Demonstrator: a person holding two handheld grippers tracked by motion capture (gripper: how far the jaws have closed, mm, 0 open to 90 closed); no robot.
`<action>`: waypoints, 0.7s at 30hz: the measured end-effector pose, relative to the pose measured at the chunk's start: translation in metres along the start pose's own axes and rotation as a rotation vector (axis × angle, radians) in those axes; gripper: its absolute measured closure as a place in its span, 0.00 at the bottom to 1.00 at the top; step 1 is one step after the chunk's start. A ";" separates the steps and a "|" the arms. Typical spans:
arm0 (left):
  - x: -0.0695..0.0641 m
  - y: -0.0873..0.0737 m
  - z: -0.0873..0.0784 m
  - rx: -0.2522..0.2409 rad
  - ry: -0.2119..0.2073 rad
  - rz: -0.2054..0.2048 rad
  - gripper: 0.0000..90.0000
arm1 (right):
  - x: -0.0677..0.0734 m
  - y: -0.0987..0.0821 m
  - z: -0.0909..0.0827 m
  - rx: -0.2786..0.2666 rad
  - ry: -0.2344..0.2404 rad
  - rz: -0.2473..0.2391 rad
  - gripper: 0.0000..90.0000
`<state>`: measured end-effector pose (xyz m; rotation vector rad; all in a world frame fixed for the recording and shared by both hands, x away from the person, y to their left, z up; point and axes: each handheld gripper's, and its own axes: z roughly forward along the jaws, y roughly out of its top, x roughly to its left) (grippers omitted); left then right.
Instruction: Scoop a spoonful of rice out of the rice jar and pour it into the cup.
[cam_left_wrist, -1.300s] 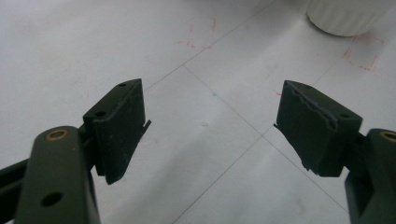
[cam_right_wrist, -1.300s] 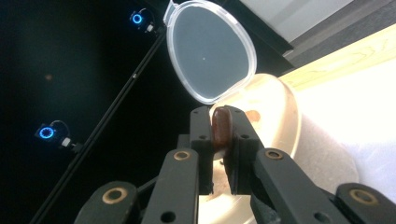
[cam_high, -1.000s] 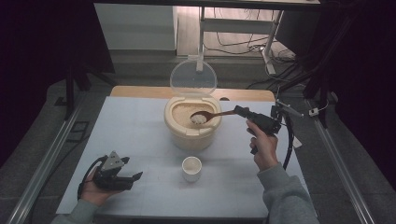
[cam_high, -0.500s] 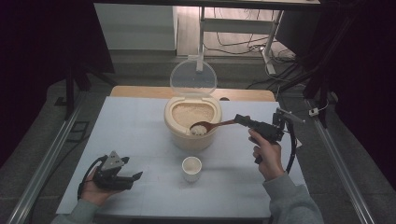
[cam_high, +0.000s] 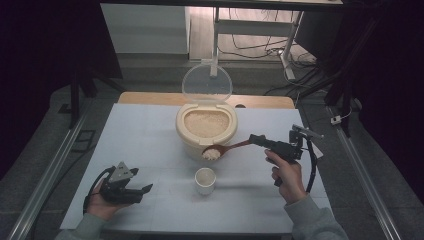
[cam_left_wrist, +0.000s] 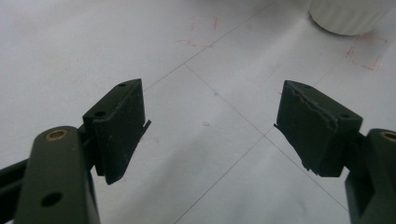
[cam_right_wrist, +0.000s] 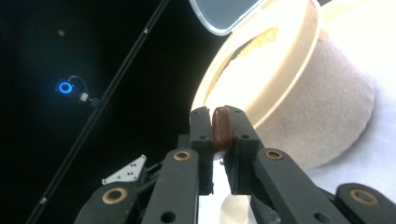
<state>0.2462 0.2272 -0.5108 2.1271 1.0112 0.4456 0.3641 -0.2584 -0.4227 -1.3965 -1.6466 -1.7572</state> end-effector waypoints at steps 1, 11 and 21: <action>0.000 0.000 0.000 0.000 0.000 0.000 0.26 | -0.001 -0.001 0.000 0.008 -0.003 -0.003 0.92; 0.000 0.000 0.001 0.003 0.000 0.001 0.26 | -0.007 -0.012 0.003 0.070 -0.048 -0.035 0.92; -0.001 0.000 0.001 0.004 -0.001 0.004 0.26 | -0.003 -0.015 0.011 0.114 -0.093 -0.089 0.92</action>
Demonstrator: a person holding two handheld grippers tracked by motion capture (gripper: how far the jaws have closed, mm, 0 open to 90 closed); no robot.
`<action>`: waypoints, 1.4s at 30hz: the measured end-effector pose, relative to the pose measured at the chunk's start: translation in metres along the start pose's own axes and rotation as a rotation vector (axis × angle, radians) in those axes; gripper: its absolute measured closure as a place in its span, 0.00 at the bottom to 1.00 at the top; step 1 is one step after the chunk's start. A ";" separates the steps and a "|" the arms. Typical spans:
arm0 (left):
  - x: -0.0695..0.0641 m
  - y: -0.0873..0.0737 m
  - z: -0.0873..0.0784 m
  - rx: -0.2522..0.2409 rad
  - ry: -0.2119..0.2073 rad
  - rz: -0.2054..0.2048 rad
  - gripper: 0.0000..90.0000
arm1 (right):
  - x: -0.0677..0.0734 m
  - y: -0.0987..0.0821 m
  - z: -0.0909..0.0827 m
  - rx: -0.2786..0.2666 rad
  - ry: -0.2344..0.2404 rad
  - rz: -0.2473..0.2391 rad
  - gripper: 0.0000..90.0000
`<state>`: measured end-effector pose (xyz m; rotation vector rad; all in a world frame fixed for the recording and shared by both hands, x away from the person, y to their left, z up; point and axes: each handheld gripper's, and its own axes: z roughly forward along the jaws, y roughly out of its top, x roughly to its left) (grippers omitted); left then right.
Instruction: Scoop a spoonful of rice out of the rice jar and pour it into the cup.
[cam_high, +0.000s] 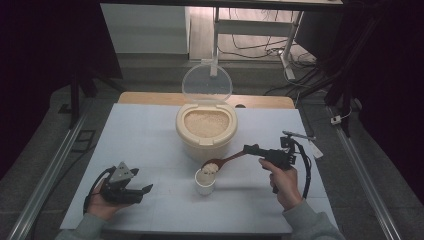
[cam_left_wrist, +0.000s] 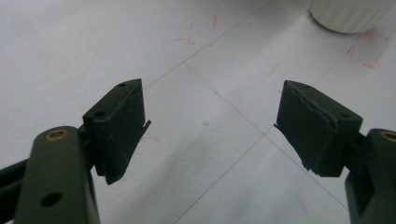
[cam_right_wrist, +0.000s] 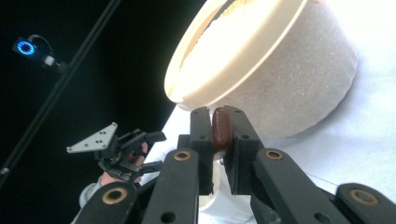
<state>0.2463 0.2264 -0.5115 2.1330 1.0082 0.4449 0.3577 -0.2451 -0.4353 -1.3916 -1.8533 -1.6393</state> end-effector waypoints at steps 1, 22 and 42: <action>0.000 0.000 0.000 0.000 0.000 0.000 0.26 | 0.001 0.000 0.001 0.003 -0.006 -0.008 0.92; 0.000 0.000 0.000 0.002 0.000 0.002 0.26 | 0.020 -0.001 0.015 0.047 -0.080 -0.156 0.91; 0.000 0.000 0.000 0.001 0.001 0.004 0.26 | 0.046 -0.005 0.016 0.044 -0.111 -0.398 0.91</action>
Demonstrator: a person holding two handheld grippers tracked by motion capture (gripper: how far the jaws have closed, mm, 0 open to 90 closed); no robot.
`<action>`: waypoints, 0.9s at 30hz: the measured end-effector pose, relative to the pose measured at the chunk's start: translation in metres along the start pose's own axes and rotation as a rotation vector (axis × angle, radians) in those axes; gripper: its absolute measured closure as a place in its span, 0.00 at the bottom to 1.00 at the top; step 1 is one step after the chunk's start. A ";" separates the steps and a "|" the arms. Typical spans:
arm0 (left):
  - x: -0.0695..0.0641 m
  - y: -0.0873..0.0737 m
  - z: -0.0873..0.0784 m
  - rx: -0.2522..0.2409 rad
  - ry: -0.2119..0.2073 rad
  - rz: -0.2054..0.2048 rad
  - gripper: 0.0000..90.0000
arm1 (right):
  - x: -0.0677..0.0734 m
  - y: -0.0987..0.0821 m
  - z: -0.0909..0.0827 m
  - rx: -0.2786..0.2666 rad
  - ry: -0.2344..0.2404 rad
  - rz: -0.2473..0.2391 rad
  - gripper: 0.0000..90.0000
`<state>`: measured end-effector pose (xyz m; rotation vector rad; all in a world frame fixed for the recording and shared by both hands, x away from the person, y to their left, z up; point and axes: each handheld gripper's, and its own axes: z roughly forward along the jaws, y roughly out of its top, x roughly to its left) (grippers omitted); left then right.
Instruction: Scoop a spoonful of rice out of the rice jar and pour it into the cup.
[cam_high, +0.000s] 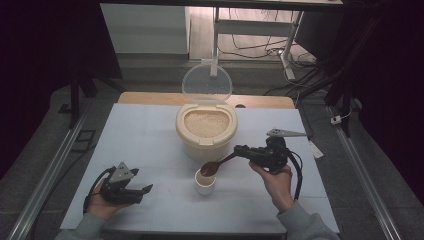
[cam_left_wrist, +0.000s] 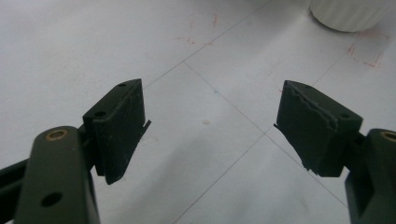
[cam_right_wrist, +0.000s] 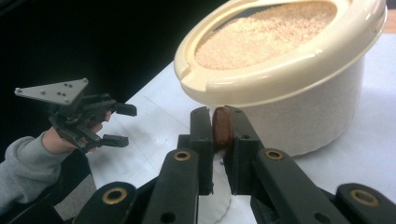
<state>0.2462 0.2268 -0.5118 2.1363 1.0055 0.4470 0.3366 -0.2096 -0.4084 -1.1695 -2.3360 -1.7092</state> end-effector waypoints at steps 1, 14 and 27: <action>0.000 0.000 0.000 0.000 0.000 0.000 0.26 | 0.000 0.000 -0.001 -0.004 0.004 -0.001 0.91; 0.000 0.000 0.000 0.000 0.001 -0.003 0.26 | -0.005 0.004 -0.030 -0.063 0.024 -0.009 0.91; 0.000 0.000 0.000 -0.003 0.000 -0.005 0.26 | -0.009 0.010 -0.066 -0.068 -0.011 -0.040 0.91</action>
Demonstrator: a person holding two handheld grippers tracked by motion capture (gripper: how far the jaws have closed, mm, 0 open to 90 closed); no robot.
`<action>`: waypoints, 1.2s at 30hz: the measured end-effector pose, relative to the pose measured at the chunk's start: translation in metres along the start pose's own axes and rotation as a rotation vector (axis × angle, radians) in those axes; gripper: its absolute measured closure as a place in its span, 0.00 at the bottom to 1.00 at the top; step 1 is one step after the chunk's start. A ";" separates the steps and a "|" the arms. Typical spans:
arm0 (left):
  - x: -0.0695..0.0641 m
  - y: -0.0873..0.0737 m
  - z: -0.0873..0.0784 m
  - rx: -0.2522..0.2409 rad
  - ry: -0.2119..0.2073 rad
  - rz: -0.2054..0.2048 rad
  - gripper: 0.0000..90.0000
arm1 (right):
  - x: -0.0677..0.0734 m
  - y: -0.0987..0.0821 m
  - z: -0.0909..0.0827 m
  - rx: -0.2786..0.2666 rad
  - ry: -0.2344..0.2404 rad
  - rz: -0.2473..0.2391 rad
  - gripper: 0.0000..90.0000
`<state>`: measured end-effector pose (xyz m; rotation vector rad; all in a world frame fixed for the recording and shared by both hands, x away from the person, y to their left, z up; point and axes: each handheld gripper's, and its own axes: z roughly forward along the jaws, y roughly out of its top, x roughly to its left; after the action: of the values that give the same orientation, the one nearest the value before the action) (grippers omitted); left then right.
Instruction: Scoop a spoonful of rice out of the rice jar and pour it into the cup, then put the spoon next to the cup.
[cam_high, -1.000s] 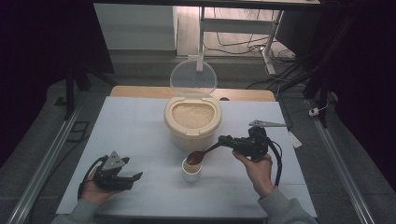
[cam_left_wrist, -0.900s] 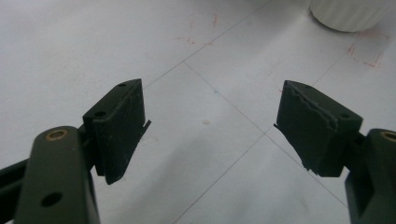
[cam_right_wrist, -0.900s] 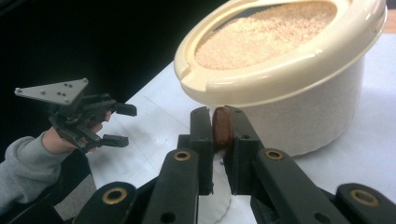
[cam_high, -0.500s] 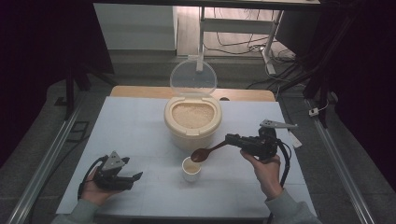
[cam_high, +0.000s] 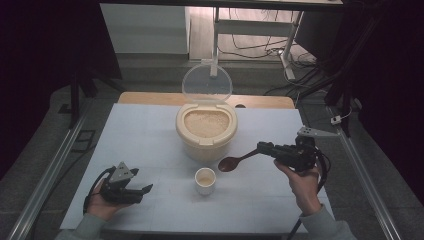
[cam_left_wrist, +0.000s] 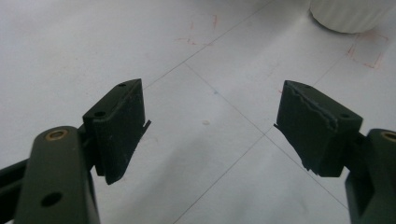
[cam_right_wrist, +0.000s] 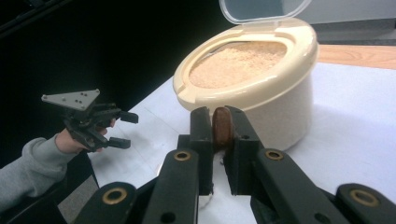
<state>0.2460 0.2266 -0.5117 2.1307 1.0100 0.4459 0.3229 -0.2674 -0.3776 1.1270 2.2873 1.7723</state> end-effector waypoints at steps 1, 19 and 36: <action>0.000 0.000 0.000 0.000 0.000 0.000 0.26 | -0.001 0.000 -0.002 0.002 -0.003 0.000 0.91; 0.000 0.001 0.001 0.005 -0.001 0.006 0.26 | -0.008 -0.020 0.006 0.227 0.040 0.012 0.91; 0.000 0.001 0.002 0.007 -0.001 0.007 0.26 | 0.005 -0.043 0.062 0.416 0.196 0.014 0.91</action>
<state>0.2475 0.2255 -0.5120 2.1411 1.0053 0.4445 0.3248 -0.2169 -0.4345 1.0546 2.8673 1.5091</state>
